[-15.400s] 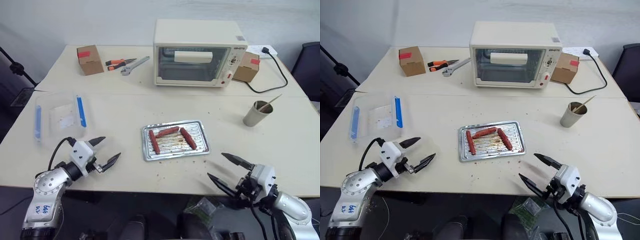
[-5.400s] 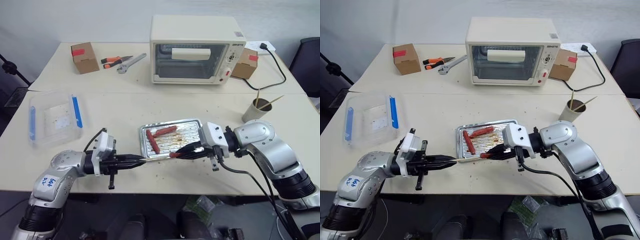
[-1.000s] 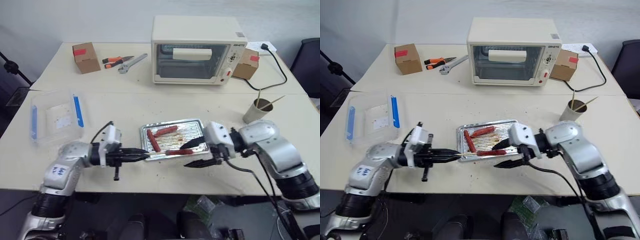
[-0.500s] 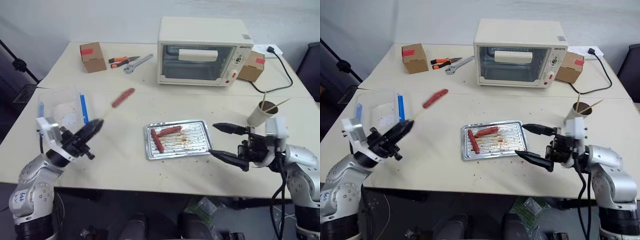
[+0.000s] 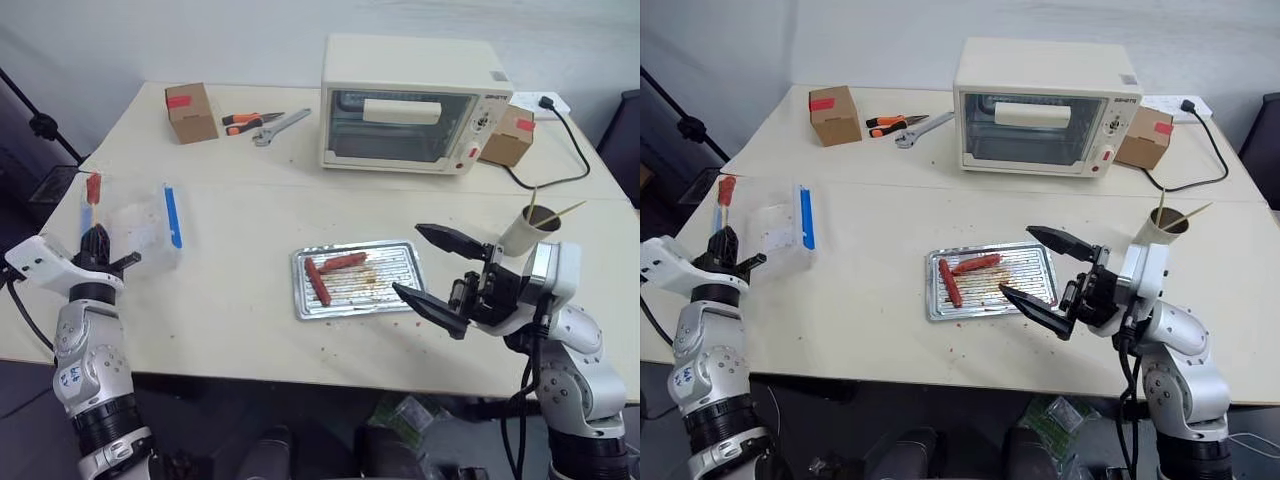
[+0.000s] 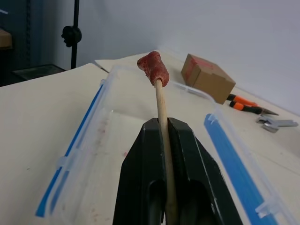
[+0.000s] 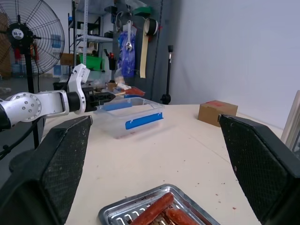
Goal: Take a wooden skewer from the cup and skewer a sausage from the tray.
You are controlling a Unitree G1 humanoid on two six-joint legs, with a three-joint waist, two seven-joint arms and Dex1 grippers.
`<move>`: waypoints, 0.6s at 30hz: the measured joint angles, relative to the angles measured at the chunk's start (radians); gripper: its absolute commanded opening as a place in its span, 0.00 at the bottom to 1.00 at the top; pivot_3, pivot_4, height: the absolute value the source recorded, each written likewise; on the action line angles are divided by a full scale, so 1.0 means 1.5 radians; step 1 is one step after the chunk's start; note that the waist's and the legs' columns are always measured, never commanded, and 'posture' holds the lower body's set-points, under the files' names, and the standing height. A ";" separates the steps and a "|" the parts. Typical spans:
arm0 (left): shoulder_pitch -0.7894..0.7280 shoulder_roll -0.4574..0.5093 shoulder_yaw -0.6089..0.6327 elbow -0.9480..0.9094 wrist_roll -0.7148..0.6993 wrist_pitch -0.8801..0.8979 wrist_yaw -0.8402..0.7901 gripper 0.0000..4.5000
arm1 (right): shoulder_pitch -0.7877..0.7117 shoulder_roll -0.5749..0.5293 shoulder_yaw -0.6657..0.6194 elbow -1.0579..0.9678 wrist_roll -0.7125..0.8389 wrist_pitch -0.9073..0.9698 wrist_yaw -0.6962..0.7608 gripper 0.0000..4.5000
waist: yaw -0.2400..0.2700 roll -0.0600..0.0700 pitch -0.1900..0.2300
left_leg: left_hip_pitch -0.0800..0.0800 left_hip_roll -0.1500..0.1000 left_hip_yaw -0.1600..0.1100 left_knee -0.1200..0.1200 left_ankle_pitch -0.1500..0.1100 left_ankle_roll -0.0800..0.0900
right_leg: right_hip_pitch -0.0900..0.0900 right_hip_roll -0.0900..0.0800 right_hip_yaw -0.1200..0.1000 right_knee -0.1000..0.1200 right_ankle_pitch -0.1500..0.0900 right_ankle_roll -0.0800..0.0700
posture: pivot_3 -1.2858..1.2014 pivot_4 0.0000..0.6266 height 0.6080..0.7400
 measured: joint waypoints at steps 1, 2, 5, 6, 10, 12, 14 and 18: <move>-0.003 0.000 -0.003 0.004 0.000 -0.001 -0.003 0.17 | 0.000 -0.003 0.000 0.000 0.000 0.000 0.000 1.00 | 0.000 0.000 0.000 | 0.000 0.000 0.000 0.000 0.000 0.000 | 0.000 0.000 0.000 0.000 0.000 0.000 | 0.52 0.24 1.00; -0.008 0.003 -0.007 0.009 0.000 -0.002 -0.008 0.22 | 0.000 -0.005 0.001 0.000 0.000 0.000 0.001 1.00 | 0.000 0.000 0.000 | 0.000 0.000 0.000 0.000 0.000 0.000 | 0.000 0.000 0.000 0.000 0.000 0.000 | 0.52 0.24 1.00; -0.019 0.027 -0.018 0.024 0.000 -0.005 -0.039 0.42 | 0.001 -0.015 0.005 0.000 0.001 0.001 0.003 1.00 | -0.001 0.000 0.000 | 0.000 0.000 0.000 0.000 0.000 0.000 | 0.000 0.000 0.000 0.000 0.000 0.000 | 0.52 0.24 1.00; -0.018 0.039 -0.024 0.024 -0.001 -0.011 -0.063 0.48 | 0.003 -0.021 0.006 0.000 0.001 0.002 0.006 1.00 | -0.002 0.000 0.000 | 0.000 0.000 0.000 0.000 0.000 0.000 | 0.000 0.000 0.000 0.000 0.000 0.000 | 0.52 0.24 1.00; 0.019 0.109 -0.056 0.006 0.000 -0.018 -0.170 0.61 | 0.010 -0.042 0.012 0.000 0.001 0.003 0.018 1.00 | -0.009 0.000 0.000 | 0.000 0.001 0.000 -0.001 0.000 0.000 | 0.000 0.000 0.000 -0.001 0.000 0.000 | 0.52 0.24 1.00; 0.057 0.150 -0.082 -0.012 0.013 -0.020 -0.225 0.61 | 0.016 -0.052 0.013 0.001 0.001 0.003 0.024 1.00 | -0.012 0.000 0.000 | 0.000 0.001 0.000 -0.001 0.000 0.000 | 0.000 0.000 0.000 -0.001 0.000 0.000 | 0.52 0.24 1.00; 0.103 0.200 -0.119 -0.031 0.040 -0.029 -0.283 0.61 | 0.023 -0.062 0.011 0.004 0.002 0.003 0.032 1.00 | -0.015 0.000 0.000 | 0.000 0.001 0.000 -0.002 0.000 0.000 | 0.000 0.000 0.000 -0.002 0.000 0.000 | 0.52 0.24 1.00; 0.209 0.313 -0.210 -0.085 0.108 -0.123 -0.467 0.61 | 0.048 -0.098 0.001 0.036 0.002 0.004 0.067 1.00 | -0.017 0.000 0.000 | 0.000 0.001 0.000 -0.005 0.000 0.000 | 0.001 -0.001 0.001 -0.006 0.000 -0.001 | 0.52 0.24 1.00</move>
